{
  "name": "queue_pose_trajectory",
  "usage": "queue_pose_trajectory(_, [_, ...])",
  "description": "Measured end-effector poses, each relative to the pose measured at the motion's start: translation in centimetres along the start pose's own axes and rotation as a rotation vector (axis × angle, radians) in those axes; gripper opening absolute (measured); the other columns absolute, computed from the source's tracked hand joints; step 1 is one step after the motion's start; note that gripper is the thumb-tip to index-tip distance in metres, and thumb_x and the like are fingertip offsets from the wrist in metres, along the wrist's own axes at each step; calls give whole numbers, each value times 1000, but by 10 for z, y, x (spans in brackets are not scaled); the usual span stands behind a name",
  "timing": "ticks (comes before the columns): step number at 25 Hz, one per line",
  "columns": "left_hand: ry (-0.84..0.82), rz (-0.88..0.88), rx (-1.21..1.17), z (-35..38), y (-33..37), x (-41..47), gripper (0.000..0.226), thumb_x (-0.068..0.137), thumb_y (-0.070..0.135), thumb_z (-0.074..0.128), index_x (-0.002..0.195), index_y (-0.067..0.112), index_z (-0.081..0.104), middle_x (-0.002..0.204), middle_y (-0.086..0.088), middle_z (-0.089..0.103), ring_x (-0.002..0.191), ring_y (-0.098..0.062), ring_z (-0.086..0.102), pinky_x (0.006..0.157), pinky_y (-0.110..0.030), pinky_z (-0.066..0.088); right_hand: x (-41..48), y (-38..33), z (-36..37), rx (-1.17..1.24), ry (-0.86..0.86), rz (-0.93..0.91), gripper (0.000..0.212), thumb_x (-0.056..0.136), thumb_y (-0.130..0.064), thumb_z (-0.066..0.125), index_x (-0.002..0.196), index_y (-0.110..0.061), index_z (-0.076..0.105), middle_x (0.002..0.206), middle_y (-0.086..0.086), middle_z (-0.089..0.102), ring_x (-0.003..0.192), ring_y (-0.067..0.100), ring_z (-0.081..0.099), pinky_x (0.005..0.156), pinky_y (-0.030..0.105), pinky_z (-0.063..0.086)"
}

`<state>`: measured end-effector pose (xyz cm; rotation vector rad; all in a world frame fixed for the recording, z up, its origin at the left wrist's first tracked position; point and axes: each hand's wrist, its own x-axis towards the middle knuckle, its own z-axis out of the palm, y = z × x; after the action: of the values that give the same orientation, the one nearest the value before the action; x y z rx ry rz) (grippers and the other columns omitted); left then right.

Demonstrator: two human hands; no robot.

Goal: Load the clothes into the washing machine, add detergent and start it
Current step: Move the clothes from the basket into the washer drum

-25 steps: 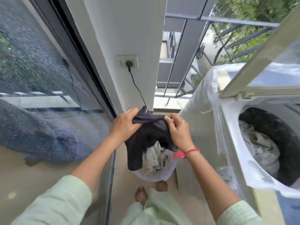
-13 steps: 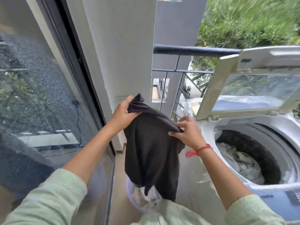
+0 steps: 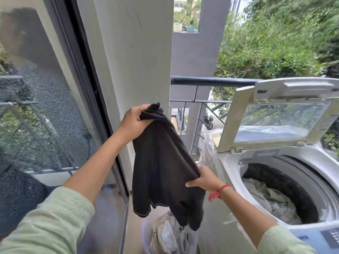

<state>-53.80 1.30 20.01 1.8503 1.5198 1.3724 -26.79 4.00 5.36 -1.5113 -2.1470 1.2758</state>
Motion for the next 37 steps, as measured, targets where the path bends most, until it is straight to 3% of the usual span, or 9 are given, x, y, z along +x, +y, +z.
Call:
queue_pose_trajectory(2, [46,4,-39,-2,-1,0,21,86,21,64,106,23,69,96,16,71,99,0,63,91,-21,46,14,16,17,-91,120,51,23,64,-21,78,84,-15,67,86,2,70,81,20,66,73,32,55])
queue_pose_trajectory(7, [312,-128,-74,-38,-13,14,25,78,9,74,85,31,65,74,25,68,77,8,60,80,-23,47,32,-5,-17,600,470,90,19,88,0,57,88,-19,52,92,15,63,82,24,58,59,23,45])
queue_pose_trajectory(11, [342,-168,253,-43,-4,29,35,71,15,73,94,36,55,91,-2,64,89,-25,61,86,-34,45,-6,-74,-120,96,921,-433,40,74,4,59,106,-18,50,87,4,63,74,21,56,61,21,34])
queue_pose_trajectory(14, [204,-73,435,-7,21,40,43,79,4,59,116,27,54,99,-3,62,89,-24,56,86,-33,42,-48,-89,-182,-421,1233,-746,53,60,-5,69,109,-18,53,89,2,65,68,20,58,54,26,41])
queue_pose_trajectory(18, [-96,57,715,70,53,56,40,72,-2,48,86,30,68,92,6,68,89,-22,61,71,-30,42,-60,-8,-226,-1001,1080,-741,25,58,-11,68,82,-17,62,71,0,59,51,24,57,40,27,40])
queue_pose_trajectory(25, [-175,131,402,239,142,91,19,70,29,44,70,37,62,64,12,62,66,-8,58,67,-32,47,-90,75,-349,-477,1097,-587,27,65,-16,50,87,-12,66,79,7,68,67,32,64,56,33,51])
queue_pose_trajectory(28, [-331,279,698,277,180,99,41,67,74,57,96,44,62,64,22,57,62,0,54,56,-21,38,-96,90,-402,-288,1142,-486,21,73,-5,58,89,-12,69,81,14,71,77,35,64,64,35,46])
queue_pose_trajectory(30, [-405,249,860,298,197,103,18,75,61,63,90,51,62,67,25,58,73,-5,59,55,-20,33,-104,100,-443,-282,1136,-465,15,74,-10,62,88,-14,70,79,13,71,78,34,64,66,34,44])
queue_pose_trajectory(37, [1,228,571,301,252,153,11,84,30,62,90,30,72,90,6,58,83,-13,55,72,-32,44,-116,144,-507,-270,711,-537,27,66,-38,83,73,-18,65,62,-2,57,57,5,47,56,22,37])
